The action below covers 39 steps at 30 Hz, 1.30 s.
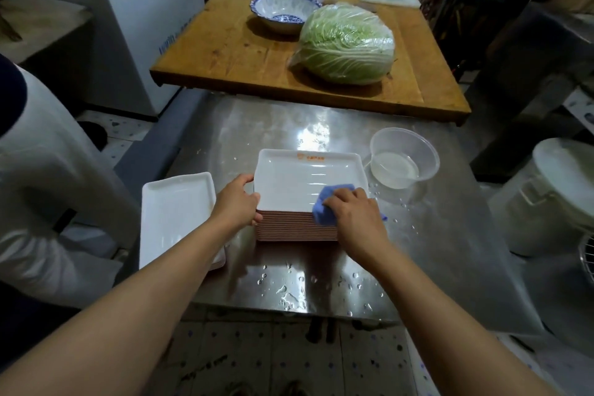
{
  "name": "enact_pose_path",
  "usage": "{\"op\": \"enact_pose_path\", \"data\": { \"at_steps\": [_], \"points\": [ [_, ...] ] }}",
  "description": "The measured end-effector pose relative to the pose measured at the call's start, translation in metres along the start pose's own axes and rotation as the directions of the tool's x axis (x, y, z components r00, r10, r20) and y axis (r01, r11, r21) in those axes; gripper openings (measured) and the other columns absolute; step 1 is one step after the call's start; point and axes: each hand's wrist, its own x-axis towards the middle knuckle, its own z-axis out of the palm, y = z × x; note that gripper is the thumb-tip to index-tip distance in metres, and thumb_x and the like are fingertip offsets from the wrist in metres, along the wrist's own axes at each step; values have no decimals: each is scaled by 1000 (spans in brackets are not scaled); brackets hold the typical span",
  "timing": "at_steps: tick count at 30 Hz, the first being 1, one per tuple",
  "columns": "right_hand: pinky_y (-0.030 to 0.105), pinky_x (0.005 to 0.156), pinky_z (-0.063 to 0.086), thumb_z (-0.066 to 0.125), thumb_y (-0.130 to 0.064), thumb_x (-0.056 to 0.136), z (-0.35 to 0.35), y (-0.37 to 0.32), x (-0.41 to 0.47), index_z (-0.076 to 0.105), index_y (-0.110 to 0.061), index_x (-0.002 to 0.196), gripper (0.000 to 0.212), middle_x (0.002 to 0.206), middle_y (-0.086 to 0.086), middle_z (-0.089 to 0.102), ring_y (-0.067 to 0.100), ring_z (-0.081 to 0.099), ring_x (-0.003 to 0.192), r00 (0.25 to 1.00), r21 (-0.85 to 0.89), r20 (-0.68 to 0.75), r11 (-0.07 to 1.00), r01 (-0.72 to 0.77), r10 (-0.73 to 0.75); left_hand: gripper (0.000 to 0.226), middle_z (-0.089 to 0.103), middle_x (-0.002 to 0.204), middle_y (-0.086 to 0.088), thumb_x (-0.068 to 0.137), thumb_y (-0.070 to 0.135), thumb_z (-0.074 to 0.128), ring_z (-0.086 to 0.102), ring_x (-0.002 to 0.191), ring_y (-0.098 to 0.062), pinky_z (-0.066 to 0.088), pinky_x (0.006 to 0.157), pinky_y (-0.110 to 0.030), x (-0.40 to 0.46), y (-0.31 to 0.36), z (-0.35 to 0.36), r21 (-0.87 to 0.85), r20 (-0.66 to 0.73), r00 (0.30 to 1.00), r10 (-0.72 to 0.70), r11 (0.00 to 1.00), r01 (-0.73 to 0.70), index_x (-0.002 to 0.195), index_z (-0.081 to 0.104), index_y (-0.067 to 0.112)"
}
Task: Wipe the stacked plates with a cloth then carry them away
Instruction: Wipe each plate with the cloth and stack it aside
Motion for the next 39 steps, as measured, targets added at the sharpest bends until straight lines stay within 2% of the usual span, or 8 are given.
{"op": "enact_pose_path", "data": {
  "at_steps": [3, 6, 9, 13, 16, 20, 33, 39],
  "points": [
    [33, 89, 35, 56, 2, 79, -5, 14, -9, 57, -14, 117, 41, 125, 5, 51, 26, 42, 115, 998, 16, -24, 998, -62, 62, 43, 65, 102, -12, 91, 9, 48, 67, 79, -27, 53, 70, -32, -1, 3, 1, 180, -73, 997, 23, 984, -9, 132, 47, 19],
    [29, 79, 43, 51, 5, 78, -17, 26, -23, 66, -12, 98, 30, 109, 5, 61, 24, 54, 101, 966, 314, -188, 943, -113, 179, 44, 56, 126, -12, 89, 19, 54, 55, 109, -35, 44, 84, -37, -8, 7, 7, 504, -222, 950, 219, 860, -80, 131, 45, 16],
    [22, 65, 52, 51, 10, 73, -34, 38, -37, 68, -15, 74, 30, 79, -11, 67, 7, 62, 72, 907, 652, -285, 756, -54, 310, 38, 54, 111, -8, 85, 27, 65, 56, 97, -29, 41, 71, -35, -20, 13, 24, 621, -116, 827, 550, 690, -372, 120, 58, 17],
    [3, 56, 36, 55, 5, 75, -35, 54, -45, 67, -9, 83, 20, 71, -1, 56, 11, 49, 63, 849, 633, -285, 753, -181, 444, 42, 49, 118, -2, 80, 41, 68, 47, 106, -20, 36, 79, -32, -24, 18, 54, 707, 229, 741, 631, 415, -573, 117, 62, 21],
    [7, 59, 35, 55, 3, 75, -28, 61, -52, 69, -10, 89, 24, 79, 2, 61, 14, 53, 71, 845, 645, -268, 738, -199, 462, 28, 53, 118, -3, 81, 30, 70, 48, 107, -23, 36, 80, -34, -26, 20, 64, 751, 248, 740, 625, 358, -554, 106, 67, 19],
    [31, 68, 47, 55, 2, 76, -22, 66, -60, 69, -6, 88, 20, 82, 8, 64, 20, 56, 75, 832, 666, -257, 714, -217, 492, 19, 65, 76, -5, 56, -2, 82, 61, 73, -28, 44, 52, -33, -32, 22, 68, 760, 236, 613, 754, 250, -600, 69, 73, 9],
    [46, 76, 54, 59, -4, 82, -39, 57, -67, 68, -16, 101, 25, 88, 2, 65, 22, 62, 81, 778, 809, -240, 562, -170, 581, 10, 63, 72, -8, 82, 14, 68, 57, 64, -30, 36, 60, -33, -52, 70, 32, 684, 78, 566, 821, 369, -629, 87, 61, 9],
    [26, 72, 52, 61, -10, 84, -83, 39, -66, 65, -30, 100, 26, 92, -4, 66, 9, 62, 84, 691, 805, -467, 589, 73, 552, 15, 55, 66, 5, 92, 22, 56, 52, 60, -16, 37, 56, -31, -76, 99, -3, 275, -134, 675, 725, 682, -678, 81, 47, 18]
  ]
}}
